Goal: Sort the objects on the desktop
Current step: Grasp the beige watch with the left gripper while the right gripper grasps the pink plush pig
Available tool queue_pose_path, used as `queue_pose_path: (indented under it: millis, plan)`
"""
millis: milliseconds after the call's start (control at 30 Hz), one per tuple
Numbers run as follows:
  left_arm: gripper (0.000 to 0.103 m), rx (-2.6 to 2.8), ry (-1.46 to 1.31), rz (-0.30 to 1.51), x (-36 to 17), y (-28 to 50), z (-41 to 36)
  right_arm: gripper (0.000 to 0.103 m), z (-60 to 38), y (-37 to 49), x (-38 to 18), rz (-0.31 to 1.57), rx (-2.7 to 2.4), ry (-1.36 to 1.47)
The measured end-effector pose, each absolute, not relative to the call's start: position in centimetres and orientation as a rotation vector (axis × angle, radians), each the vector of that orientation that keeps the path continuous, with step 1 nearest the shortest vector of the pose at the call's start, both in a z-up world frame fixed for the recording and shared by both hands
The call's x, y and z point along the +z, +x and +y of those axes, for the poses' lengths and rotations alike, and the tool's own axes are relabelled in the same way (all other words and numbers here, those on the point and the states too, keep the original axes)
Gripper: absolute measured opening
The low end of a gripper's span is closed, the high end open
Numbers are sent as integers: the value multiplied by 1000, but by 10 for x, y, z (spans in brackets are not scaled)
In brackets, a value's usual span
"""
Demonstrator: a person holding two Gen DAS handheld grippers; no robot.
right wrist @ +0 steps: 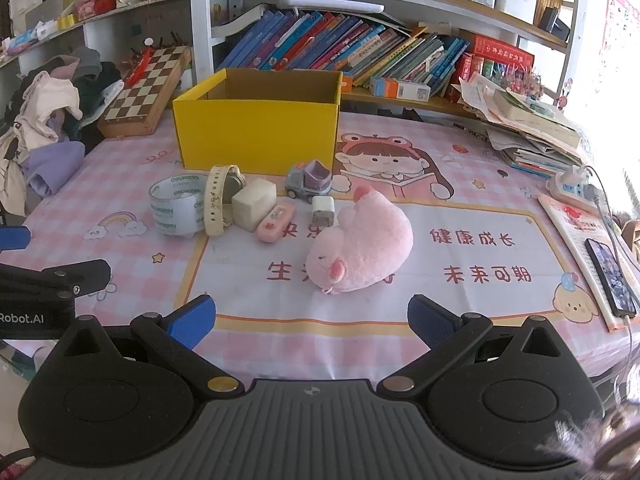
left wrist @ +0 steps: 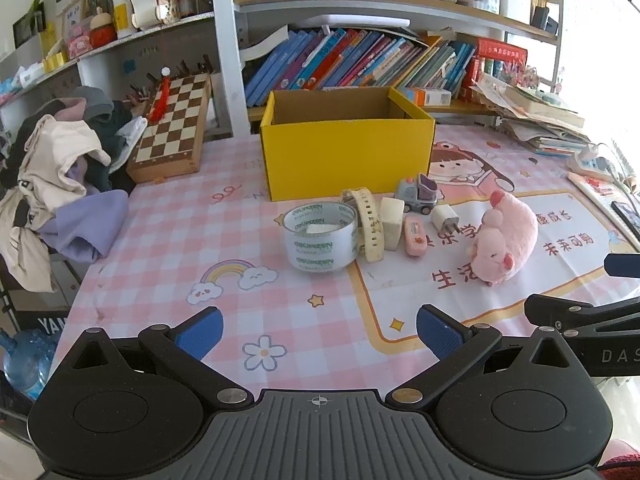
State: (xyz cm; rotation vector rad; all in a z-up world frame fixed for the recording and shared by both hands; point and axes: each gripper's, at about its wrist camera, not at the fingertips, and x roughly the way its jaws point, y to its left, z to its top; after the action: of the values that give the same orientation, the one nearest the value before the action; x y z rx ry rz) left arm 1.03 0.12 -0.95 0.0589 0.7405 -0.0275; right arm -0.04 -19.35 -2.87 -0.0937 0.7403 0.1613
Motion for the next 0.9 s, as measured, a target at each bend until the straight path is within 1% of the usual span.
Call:
queue_pose_path:
  millis: [167,233,400,900]
  plan:
    - [103,-22,60,751,-12,17,0,103,-195,11,-33,760,160,-93]
    - [103,-16,51,753,-13,21,1,101,-196,17,-34,763,160,-94]
    - [103,-2,29,762,-17,31,4,100,-197,34,-38,781,153,-91]
    - [103,22,6,797,-29,74,7,100,-198,92,-51,854,147,-108]
